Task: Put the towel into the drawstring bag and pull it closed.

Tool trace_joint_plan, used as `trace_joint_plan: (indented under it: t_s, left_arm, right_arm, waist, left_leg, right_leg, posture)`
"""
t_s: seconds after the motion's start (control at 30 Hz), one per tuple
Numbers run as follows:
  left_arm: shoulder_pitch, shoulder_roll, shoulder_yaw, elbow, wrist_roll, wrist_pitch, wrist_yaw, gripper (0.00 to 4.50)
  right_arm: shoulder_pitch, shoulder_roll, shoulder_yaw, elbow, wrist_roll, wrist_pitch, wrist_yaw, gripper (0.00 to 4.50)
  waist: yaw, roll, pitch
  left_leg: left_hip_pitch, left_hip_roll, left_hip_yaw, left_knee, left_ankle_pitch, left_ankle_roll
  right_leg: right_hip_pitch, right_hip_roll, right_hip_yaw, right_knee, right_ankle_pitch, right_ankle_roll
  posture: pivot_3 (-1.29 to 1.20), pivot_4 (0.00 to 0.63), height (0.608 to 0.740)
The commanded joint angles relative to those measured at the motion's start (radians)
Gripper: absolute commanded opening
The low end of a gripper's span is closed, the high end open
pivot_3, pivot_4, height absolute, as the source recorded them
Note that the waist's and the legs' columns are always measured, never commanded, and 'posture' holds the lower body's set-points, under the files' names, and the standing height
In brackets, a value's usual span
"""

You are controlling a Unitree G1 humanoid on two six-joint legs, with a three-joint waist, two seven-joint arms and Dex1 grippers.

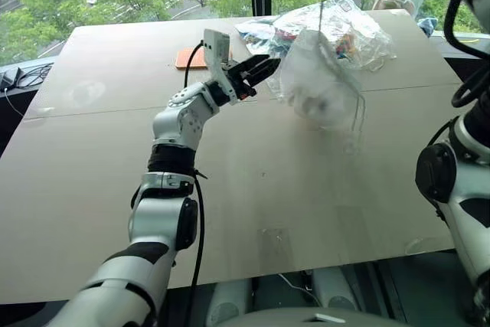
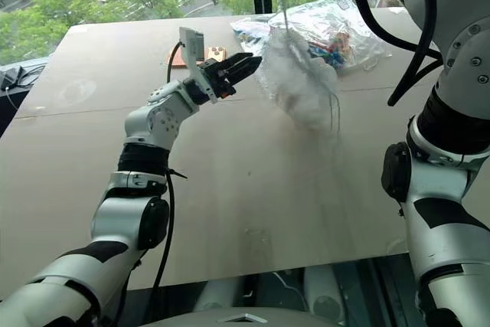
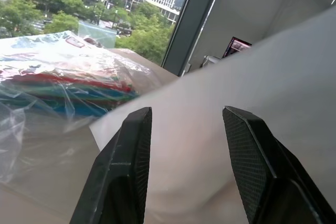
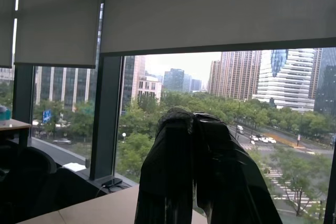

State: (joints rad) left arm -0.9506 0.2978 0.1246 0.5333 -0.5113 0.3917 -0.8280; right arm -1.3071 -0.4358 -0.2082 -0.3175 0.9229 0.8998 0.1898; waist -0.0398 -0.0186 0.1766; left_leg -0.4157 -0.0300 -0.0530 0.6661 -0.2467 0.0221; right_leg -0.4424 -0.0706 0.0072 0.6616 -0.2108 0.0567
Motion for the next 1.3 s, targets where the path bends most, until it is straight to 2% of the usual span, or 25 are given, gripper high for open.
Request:
trace_joint_plan:
  t_s: [0.03, 0.33, 0.5, 0.63, 0.77, 0.87, 1.07, 1.3]
  left_arm:
    - [-0.025, 0.017, 0.028, -0.009, 0.001, -0.019, -0.011, 2.16]
    - [0.066, -0.012, 0.046, -0.171, -0.048, 0.072, 0.019, 2.16]
    - [0.146, 0.005, 0.076, -0.299, -0.128, 0.198, 0.041, 2.16]
    - [0.246, 0.079, 0.073, -0.402, -0.175, 0.315, 0.003, 2.16]
    - [0.297, 0.133, 0.024, -0.467, -0.147, 0.326, -0.022, 2.16]
    - [0.313, 0.147, -0.01, -0.506, -0.139, 0.317, -0.045, 2.16]
    - [0.314, 0.194, -0.011, -0.562, -0.23, 0.43, -0.117, 2.16]
    - [0.255, 0.172, -0.077, -0.517, -0.153, 0.356, -0.128, 2.16]
  right_arm:
    - [-0.046, -0.011, -0.013, -0.024, 0.005, -0.028, 0.007, 0.0]
    - [-0.079, -0.042, -0.003, 0.016, -0.053, -0.079, 0.059, 0.0]
    - [-0.088, -0.031, 0.002, 0.03, -0.028, -0.056, 0.079, 0.0]
    - [-0.039, -0.006, 0.049, 0.017, 0.036, 0.043, 0.088, 0.0]
    - [0.029, 0.0, 0.108, -0.017, 0.066, 0.134, 0.091, 0.0]
    - [0.069, 0.029, 0.117, -0.047, 0.068, 0.139, 0.063, 0.0]
    - [0.085, 0.055, 0.094, -0.08, 0.076, 0.134, 0.016, 0.0]
    - [0.082, 0.065, 0.085, -0.095, 0.097, 0.128, 0.006, 0.0]
  waist:
    - [0.002, 0.0, 0.0]
    - [0.001, 0.0, 0.0]
    - [-0.001, 0.0, 0.0]
    - [-0.004, 0.0, 0.0]
    - [0.001, 0.0, 0.0]
    - [0.008, 0.0, 0.0]
    - [0.003, 0.0, 0.0]
    - [0.002, 0.0, 0.0]
  left_leg:
    - [0.0, 0.0, 0.0, 0.0, 0.0, 0.0]
    - [0.0, 0.0, 0.0, 0.001, 0.0, 0.0]
    - [0.001, 0.001, 0.0, 0.0, 0.0, 0.0]
    - [0.002, 0.001, 0.001, 0.0, 0.0, 0.0]
    - [0.001, 0.001, 0.0, 0.001, 0.0, 0.0]
    - [0.0, 0.0, -0.001, 0.001, 0.0, 0.0]
    - [0.0, 0.0, -0.001, 0.001, 0.0, 0.0]
    - [0.001, 0.0, -0.001, 0.001, 0.0, 0.0]
  right_leg:
    - [0.0, 0.0, 0.0, 0.0, 0.0, 0.0]
    - [0.0, 0.0, 0.001, 0.0, 0.0, 0.0]
    - [0.0, 0.0, 0.001, 0.001, 0.0, 0.0]
    - [0.0, 0.0, 0.004, 0.001, 0.0, 0.0]
    - [0.0, 0.0, 0.002, 0.001, 0.0, 0.0]
    - [0.0, 0.0, 0.001, 0.001, 0.0, 0.0]
    - [0.0, 0.0, 0.001, 0.0, 0.0, 0.0]
    - [0.0, 0.0, 0.001, 0.001, 0.0, 0.0]
  posture:
    - [0.0, 0.15, 0.74]
    - [0.0, 0.15, 0.74]
    - [0.0, 0.15, 0.74]
    - [0.0, 0.15, 0.74]
    - [0.0, 0.15, 0.74]
    - [0.0, 0.15, 0.74]
    - [0.0, 0.15, 0.74]
    - [0.0, 0.15, 0.74]
